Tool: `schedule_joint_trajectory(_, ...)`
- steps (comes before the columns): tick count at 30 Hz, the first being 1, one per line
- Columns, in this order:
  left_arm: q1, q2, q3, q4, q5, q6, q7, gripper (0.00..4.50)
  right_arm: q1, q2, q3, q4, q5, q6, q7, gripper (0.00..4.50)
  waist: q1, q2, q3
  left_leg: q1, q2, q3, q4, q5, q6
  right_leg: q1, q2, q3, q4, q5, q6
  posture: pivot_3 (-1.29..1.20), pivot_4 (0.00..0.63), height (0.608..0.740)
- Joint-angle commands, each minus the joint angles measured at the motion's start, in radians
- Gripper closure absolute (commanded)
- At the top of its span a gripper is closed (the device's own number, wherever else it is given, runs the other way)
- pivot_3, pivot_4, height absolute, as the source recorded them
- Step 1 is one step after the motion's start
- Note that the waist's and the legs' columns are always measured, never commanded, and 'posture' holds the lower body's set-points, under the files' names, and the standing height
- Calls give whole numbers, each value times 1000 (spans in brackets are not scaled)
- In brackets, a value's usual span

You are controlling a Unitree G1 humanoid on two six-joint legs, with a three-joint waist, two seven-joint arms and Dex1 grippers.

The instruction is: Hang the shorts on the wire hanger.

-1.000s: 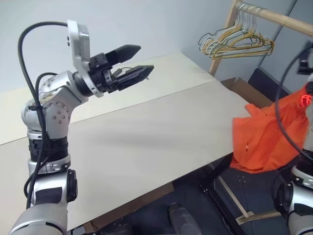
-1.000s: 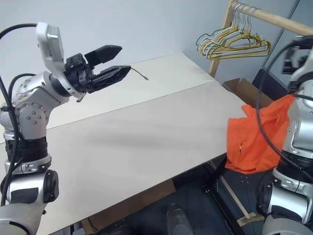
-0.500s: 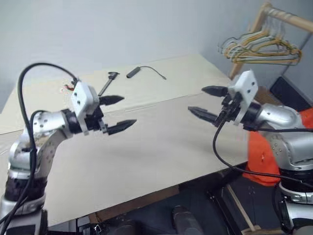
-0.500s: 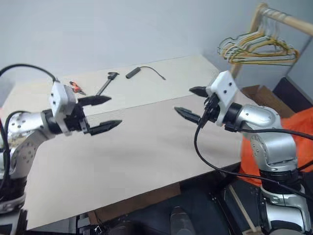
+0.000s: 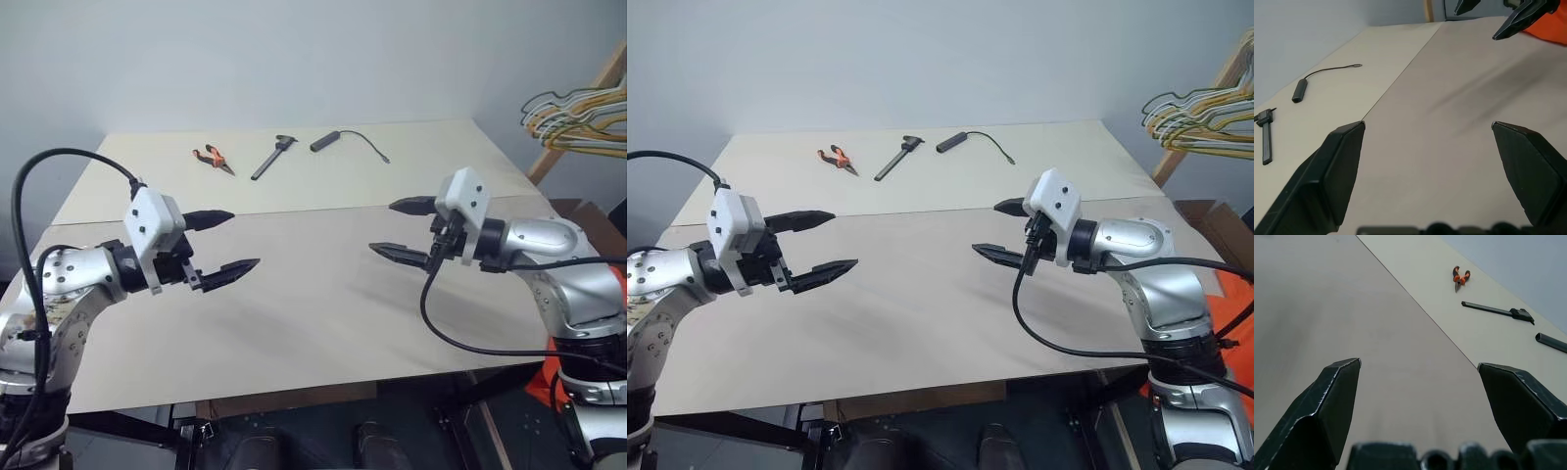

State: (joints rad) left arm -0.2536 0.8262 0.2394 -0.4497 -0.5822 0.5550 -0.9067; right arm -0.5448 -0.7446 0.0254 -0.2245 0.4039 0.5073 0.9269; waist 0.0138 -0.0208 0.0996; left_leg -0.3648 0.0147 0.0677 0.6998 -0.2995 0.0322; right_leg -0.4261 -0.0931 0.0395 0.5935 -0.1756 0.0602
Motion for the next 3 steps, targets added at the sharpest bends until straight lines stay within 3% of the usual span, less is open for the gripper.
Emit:
schedule_joint_trajectory(1, 13, 16, 17, -48, -25, 16, 5, 0, -18, -3, -11, -16, -10, -29, 8, 41, -1, 0, 0, 0, 0, 0, 0, 0, 0, 0, 0, 0, 0, 0, 0, 85, 65, 740)
schedule_joint_trajectory(3, 18, 14, 24, -56, -31, 29, 19, 0, -16, -2, -10, -18, -12, -30, 11, 41, -2, 0, 0, 0, 0, 0, 0, 0, 0, 0, 0, 0, 0, 0, 0, 89, 65, 740)
